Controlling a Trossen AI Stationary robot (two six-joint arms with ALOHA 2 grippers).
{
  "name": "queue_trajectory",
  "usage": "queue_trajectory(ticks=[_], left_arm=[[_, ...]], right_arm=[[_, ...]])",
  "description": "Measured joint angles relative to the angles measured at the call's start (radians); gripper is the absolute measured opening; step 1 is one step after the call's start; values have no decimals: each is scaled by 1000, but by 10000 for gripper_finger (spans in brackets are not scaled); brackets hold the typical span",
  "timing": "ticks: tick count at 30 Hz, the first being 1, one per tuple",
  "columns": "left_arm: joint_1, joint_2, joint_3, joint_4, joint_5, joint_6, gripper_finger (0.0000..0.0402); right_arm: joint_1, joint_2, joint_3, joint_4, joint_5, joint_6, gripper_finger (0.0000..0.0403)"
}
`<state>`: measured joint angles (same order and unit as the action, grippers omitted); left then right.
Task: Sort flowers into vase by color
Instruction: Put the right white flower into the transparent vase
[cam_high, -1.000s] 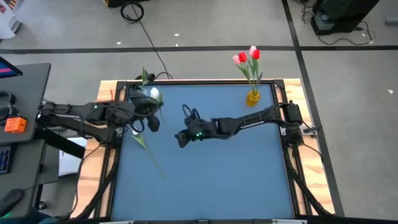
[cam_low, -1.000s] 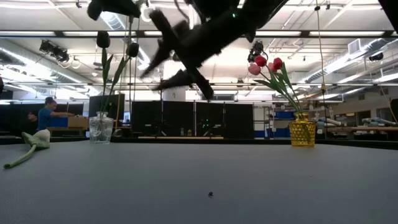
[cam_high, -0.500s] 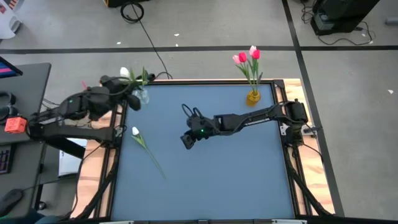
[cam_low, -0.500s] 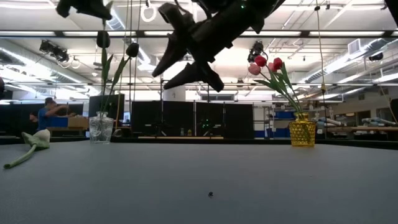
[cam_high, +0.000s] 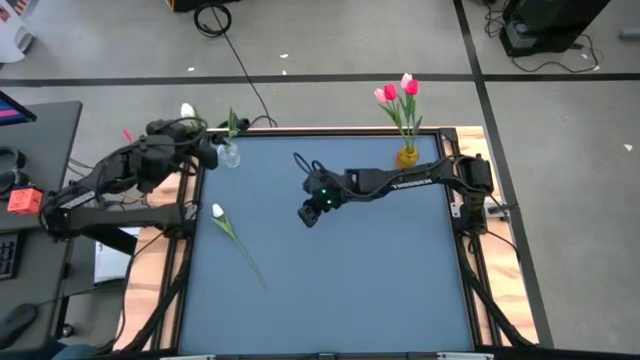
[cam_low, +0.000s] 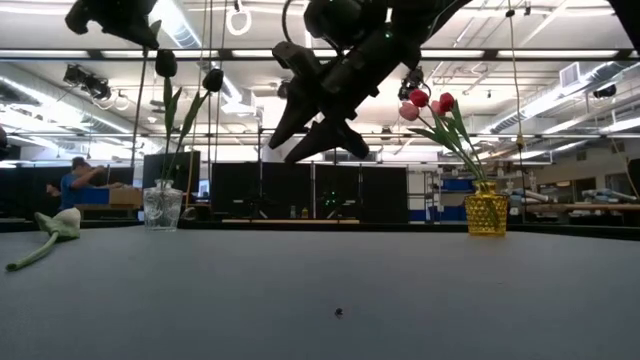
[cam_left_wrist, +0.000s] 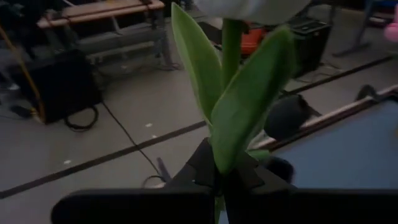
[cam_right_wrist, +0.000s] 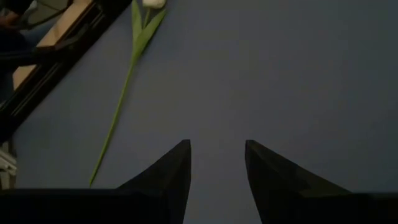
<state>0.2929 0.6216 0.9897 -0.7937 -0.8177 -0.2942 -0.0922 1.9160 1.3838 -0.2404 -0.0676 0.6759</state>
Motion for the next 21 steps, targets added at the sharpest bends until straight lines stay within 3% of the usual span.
queue_trajectory(ticks=[10, 16, 21], left_arm=[[213, 53, 0, 179, 35, 161, 11], [374, 109, -2, 219, 159, 181, 11], [496, 129, -78, 404, 289, 193, 11]], right_arm=[[-116, 0, 0, 0, -51, -43, 159], [-174, 0, 0, -2, -66, -78, 159], [-202, 0, 0, -4, -75, -95, 159]])
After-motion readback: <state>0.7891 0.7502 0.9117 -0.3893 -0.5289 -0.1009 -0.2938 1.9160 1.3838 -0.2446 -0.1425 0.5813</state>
